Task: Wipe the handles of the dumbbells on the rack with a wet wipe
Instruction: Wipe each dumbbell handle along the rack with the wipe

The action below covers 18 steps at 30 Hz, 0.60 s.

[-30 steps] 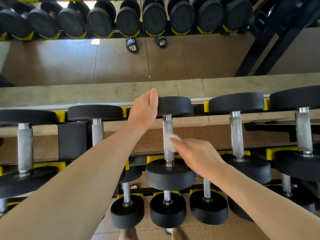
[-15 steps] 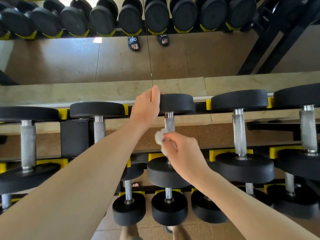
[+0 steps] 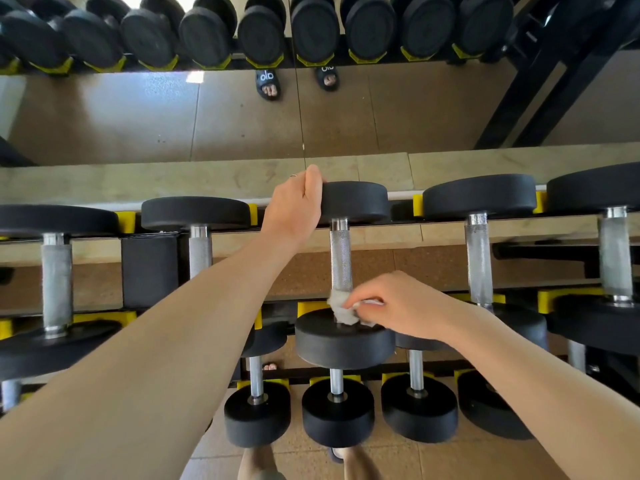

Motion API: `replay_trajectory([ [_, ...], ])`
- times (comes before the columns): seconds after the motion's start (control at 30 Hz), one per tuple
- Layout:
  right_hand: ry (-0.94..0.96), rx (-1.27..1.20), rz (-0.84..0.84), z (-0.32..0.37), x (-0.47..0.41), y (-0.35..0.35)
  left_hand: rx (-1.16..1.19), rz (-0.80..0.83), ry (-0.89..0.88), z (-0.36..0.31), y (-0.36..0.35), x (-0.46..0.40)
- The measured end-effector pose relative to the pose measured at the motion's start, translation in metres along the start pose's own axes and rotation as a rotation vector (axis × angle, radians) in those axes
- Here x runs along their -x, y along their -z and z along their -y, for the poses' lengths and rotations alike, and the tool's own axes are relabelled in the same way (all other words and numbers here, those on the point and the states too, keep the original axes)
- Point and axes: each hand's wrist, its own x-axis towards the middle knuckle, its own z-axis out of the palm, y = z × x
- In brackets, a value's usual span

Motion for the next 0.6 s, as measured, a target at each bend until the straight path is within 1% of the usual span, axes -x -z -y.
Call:
replay_trajectory([
  [0.07,-0.081,-0.194,-0.084,-0.005,0.003,-0.008,0.01,-0.01,-0.001,0.001,-0.001,0.0],
  [0.1,-0.127,-0.254,-0.125,-0.004,0.002,-0.012,0.011,-0.01,0.001,0.001,-0.001,0.0],
  [0.17,-0.22,-0.254,-0.191,-0.005,-0.006,-0.019,0.009,0.0,0.005,0.002,-0.001,-0.001],
  [0.23,-0.321,-0.156,-0.203,-0.009,-0.012,-0.022,0.01,0.001,0.001,0.002,-0.001,-0.001],
  [0.3,-0.363,-0.165,-0.104,-0.013,-0.017,-0.022,0.007,0.002,-0.007,0.003,-0.001,-0.002],
  [0.37,-0.335,-0.22,0.023,-0.014,-0.021,-0.022,0.021,0.0,0.007,0.004,-0.002,-0.002],
  [0.4,-0.321,-0.228,0.061,-0.011,-0.021,-0.018,0.028,-0.006,0.016,0.003,-0.002,-0.003],
  [0.53,-0.268,-0.218,0.122,0.006,-0.012,-0.003,0.028,-0.008,0.014,0.002,-0.002,-0.001],
  [0.6,-0.165,-0.237,0.138,0.025,-0.005,0.0,0.023,-0.018,0.008,0.0,-0.002,0.0],
])
